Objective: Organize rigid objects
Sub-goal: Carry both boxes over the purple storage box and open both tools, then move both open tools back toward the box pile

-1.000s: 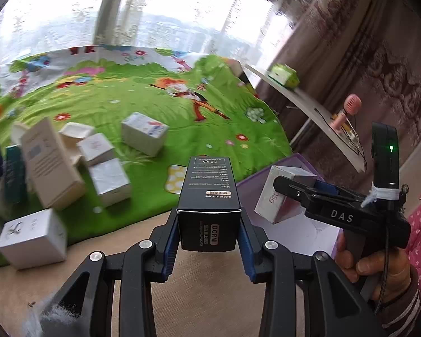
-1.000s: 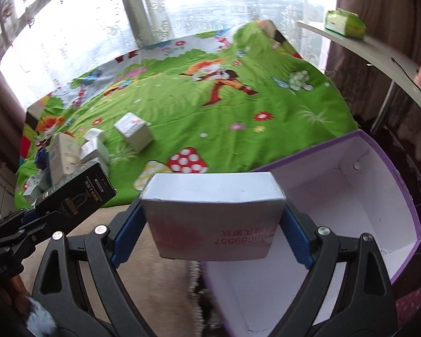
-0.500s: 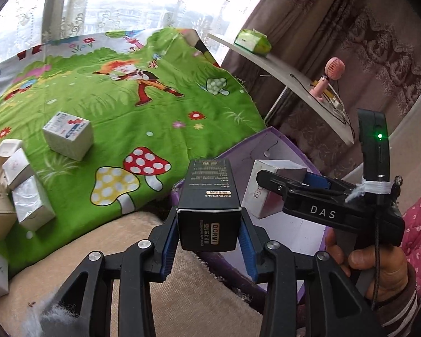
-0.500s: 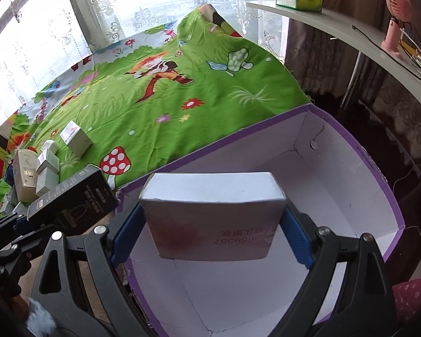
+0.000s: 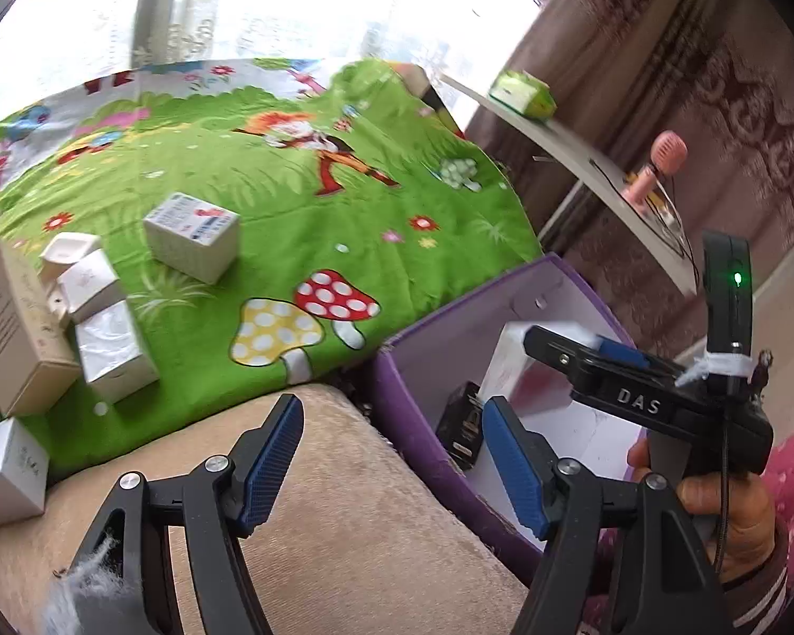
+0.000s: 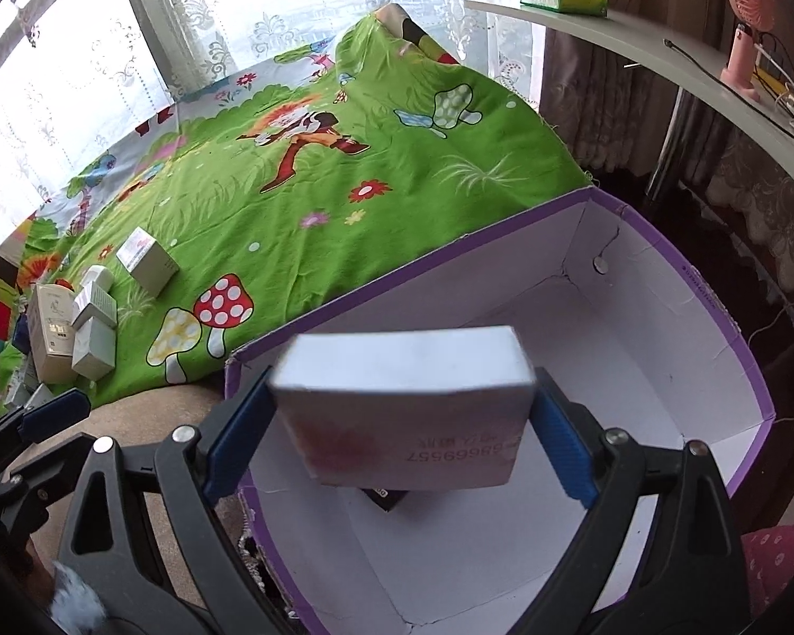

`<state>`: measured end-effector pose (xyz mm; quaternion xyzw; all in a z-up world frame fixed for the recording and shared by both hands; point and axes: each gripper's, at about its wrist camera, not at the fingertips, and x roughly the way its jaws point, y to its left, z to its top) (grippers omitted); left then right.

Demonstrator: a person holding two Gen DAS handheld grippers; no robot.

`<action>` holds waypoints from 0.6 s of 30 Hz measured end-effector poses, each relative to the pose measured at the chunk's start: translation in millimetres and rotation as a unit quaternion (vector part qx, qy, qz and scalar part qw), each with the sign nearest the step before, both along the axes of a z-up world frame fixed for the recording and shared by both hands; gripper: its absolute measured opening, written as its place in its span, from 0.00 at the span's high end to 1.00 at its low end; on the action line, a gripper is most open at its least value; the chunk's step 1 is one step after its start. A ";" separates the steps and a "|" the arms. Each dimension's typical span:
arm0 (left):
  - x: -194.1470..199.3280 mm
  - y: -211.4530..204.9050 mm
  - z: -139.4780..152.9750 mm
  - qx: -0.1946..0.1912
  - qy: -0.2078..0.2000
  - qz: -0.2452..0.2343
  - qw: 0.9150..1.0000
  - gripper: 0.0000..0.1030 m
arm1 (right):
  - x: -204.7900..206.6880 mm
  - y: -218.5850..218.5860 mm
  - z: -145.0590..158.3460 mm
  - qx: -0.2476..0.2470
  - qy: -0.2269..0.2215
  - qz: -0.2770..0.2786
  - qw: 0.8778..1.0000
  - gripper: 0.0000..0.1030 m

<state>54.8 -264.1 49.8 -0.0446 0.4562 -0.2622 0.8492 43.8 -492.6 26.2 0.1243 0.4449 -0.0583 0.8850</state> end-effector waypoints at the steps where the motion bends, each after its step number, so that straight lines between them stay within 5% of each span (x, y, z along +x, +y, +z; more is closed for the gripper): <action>1: -1.7 5.7 1.2 -0.004 -0.008 0.006 1.000 0.30 | -0.9 -0.3 1.0 -0.003 -0.004 -0.001 1.000 0.06; 9: -12.9 47.2 9.4 0.007 -0.047 0.043 0.998 0.29 | 0.8 5.0 6.0 -0.002 -0.008 0.001 1.000 0.02; 18: -26.3 111.7 3.1 0.010 -0.044 0.120 0.992 0.29 | 2.9 50.9 9.9 0.015 -0.003 0.063 0.998 0.02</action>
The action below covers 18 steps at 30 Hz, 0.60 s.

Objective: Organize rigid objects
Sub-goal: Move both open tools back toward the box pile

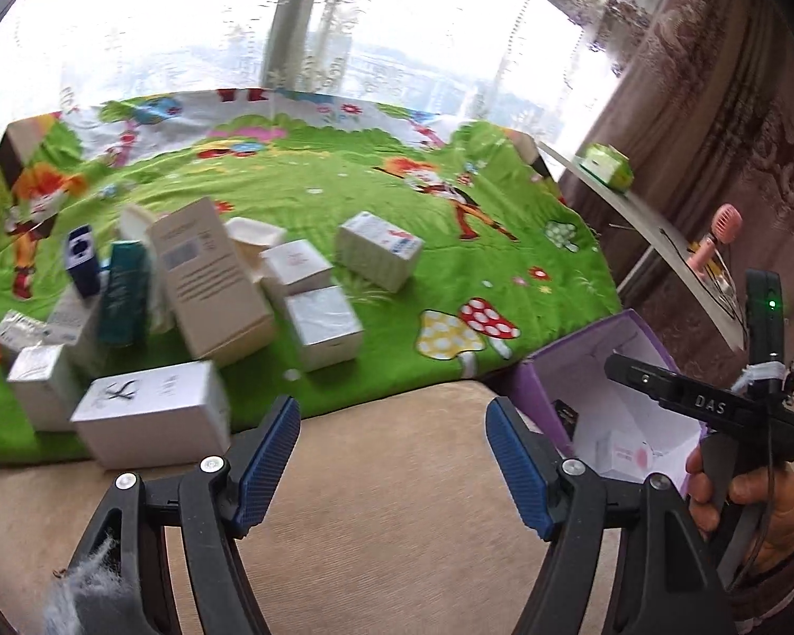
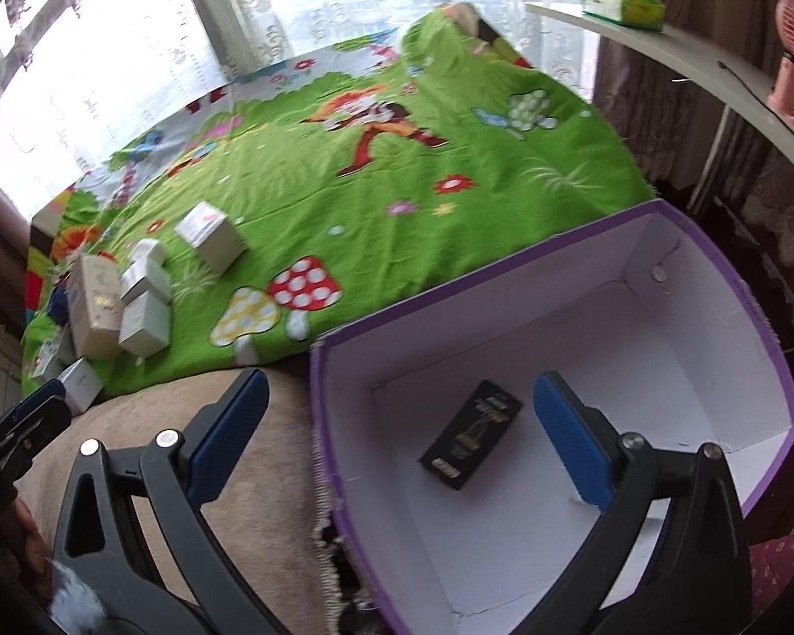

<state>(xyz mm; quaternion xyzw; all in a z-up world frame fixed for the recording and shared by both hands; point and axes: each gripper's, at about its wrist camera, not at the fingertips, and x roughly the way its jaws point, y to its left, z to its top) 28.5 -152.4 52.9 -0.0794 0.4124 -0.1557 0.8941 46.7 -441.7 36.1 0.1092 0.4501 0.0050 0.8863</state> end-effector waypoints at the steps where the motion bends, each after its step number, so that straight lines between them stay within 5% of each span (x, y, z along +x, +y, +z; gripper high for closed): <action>1: -1.5 7.8 -1.7 -0.003 0.001 0.008 1.000 0.29 | 0.1 6.8 0.6 0.002 0.000 0.008 1.000 0.02; 18: -25.8 99.8 -16.8 -0.038 0.010 0.120 0.992 0.29 | -7.5 109.7 -3.1 0.008 0.004 0.145 0.989 0.02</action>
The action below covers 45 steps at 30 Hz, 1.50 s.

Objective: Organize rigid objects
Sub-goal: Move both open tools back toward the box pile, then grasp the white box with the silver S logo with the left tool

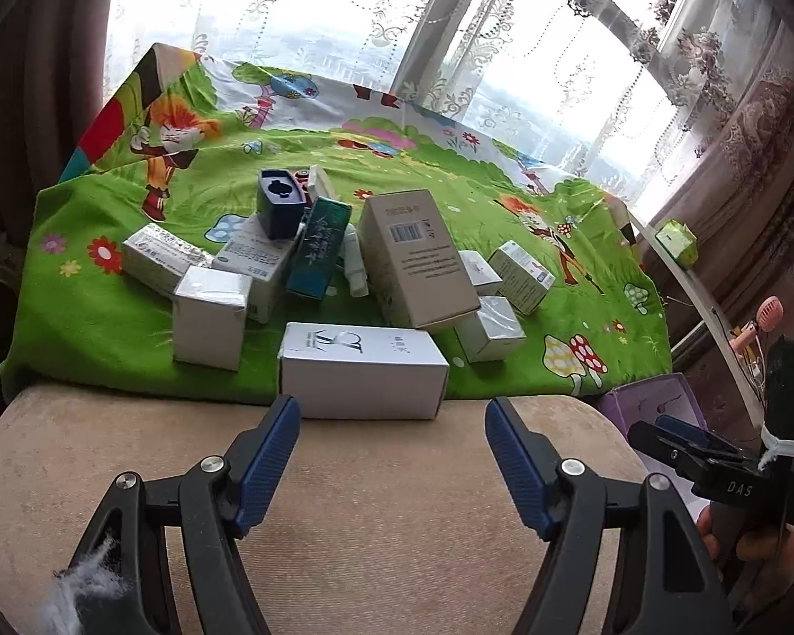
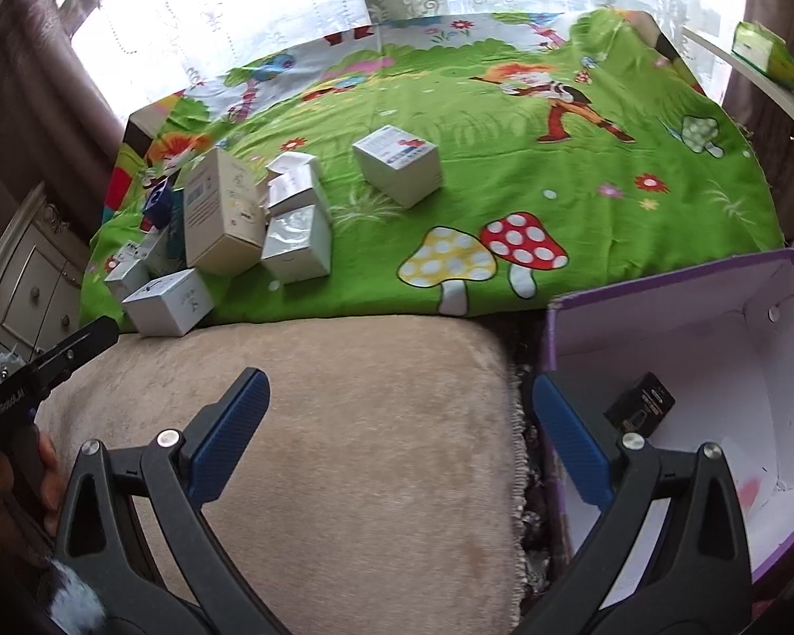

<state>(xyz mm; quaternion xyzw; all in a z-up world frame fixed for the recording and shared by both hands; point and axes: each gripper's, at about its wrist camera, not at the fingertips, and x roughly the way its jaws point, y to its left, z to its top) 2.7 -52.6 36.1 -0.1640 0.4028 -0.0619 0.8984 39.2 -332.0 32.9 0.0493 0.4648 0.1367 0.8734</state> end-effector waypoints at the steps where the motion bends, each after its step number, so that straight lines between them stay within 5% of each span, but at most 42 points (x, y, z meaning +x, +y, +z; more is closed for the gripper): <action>1: -0.8 3.4 -1.3 -0.005 0.001 0.003 1.000 0.29 | -0.3 2.2 -0.1 -0.003 -0.001 0.001 1.000 0.02; 11: 8.7 2.8 -7.6 -0.013 0.023 -0.003 1.000 0.28 | 0.9 13.1 -7.8 -0.022 0.013 0.009 1.000 0.02; 17: 28.3 -1.5 -10.9 0.016 0.044 -0.003 0.999 0.16 | 1.4 17.2 -10.1 -0.027 0.017 0.013 0.999 0.02; 33: 68.4 -13.8 -30.1 0.064 0.101 -0.019 0.993 0.12 | 4.3 18.6 -16.7 -0.024 0.027 0.012 0.999 0.02; 45: 38.7 -8.3 -21.1 0.037 0.051 -0.023 0.998 0.16 | 6.0 32.3 -7.6 -0.046 0.005 0.025 0.999 0.02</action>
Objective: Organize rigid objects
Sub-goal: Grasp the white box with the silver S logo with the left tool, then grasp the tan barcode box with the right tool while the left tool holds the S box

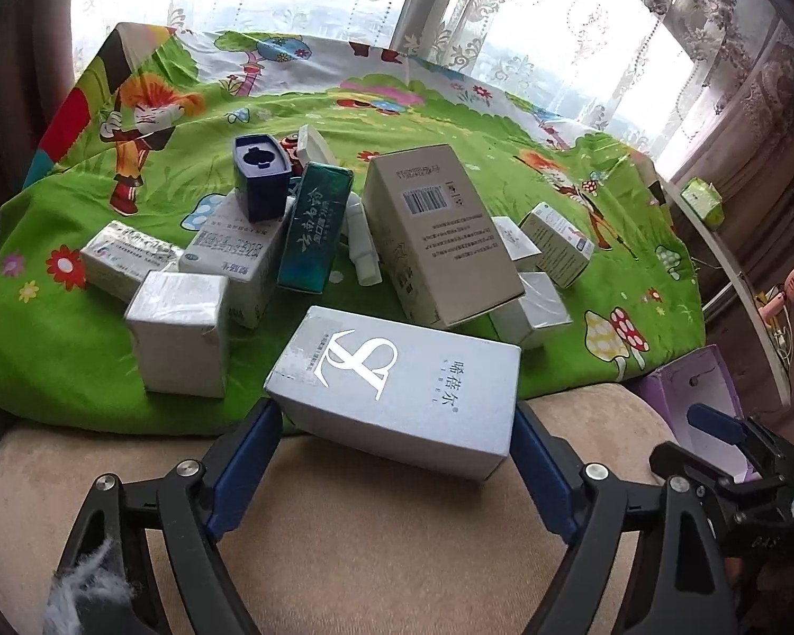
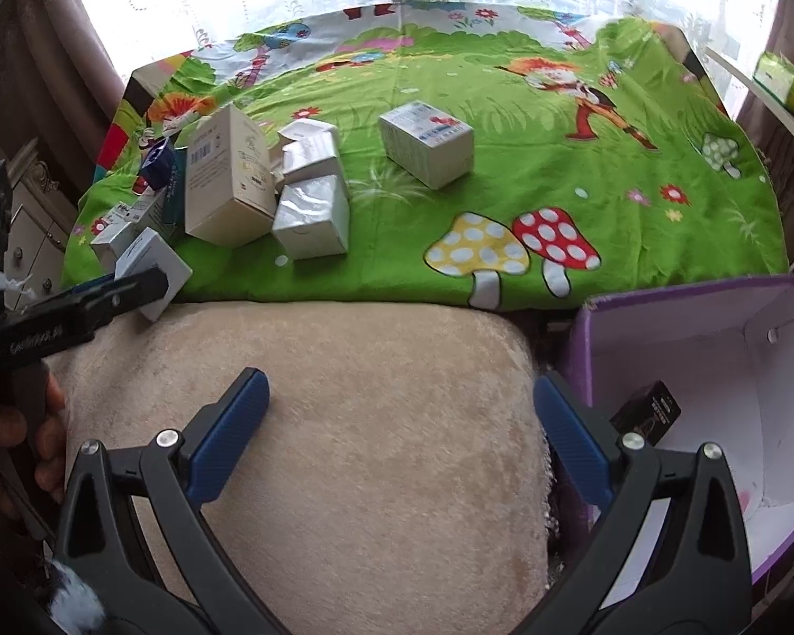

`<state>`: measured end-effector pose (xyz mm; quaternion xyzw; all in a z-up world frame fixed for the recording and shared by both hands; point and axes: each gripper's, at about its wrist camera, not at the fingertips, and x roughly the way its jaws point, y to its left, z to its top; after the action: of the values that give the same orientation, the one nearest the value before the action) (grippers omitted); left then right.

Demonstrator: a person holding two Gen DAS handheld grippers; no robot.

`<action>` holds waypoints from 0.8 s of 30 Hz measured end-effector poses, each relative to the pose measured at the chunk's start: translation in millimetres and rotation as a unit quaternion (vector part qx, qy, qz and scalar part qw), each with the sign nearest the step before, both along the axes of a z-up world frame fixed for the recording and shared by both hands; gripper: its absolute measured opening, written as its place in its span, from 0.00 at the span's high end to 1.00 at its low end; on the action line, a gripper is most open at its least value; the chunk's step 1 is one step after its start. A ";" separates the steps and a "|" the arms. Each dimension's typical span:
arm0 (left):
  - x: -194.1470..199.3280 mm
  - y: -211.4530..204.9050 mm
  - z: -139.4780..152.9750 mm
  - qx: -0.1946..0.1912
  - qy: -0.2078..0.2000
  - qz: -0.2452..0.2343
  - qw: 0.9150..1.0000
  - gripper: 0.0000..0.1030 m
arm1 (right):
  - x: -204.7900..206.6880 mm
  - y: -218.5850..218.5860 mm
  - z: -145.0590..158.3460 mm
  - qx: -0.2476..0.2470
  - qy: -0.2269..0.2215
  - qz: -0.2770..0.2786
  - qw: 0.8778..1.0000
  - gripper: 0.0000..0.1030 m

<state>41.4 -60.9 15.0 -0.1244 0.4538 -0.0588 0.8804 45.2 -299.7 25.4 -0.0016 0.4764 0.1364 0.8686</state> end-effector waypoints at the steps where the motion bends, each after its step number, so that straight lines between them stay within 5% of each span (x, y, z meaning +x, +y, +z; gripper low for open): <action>1: -5.1 2.5 0.5 -0.002 -0.003 0.005 1.000 0.16 | 1.6 4.4 2.8 -0.001 -0.007 0.003 1.000 0.02; 10: -37.5 31.9 11.7 -0.027 -0.061 0.077 0.995 0.16 | 29.4 63.6 20.1 -0.029 -0.063 0.039 0.997 0.02; 24: -40.8 51.0 2.1 -0.065 -0.068 0.115 0.989 0.16 | 64.3 149.1 11.3 -0.120 -0.111 0.094 0.982 0.04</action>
<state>0.6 -9.9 17.1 -0.2288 0.3706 0.0053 0.9001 109.6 -150.6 36.7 -0.1659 0.3874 0.1583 0.8930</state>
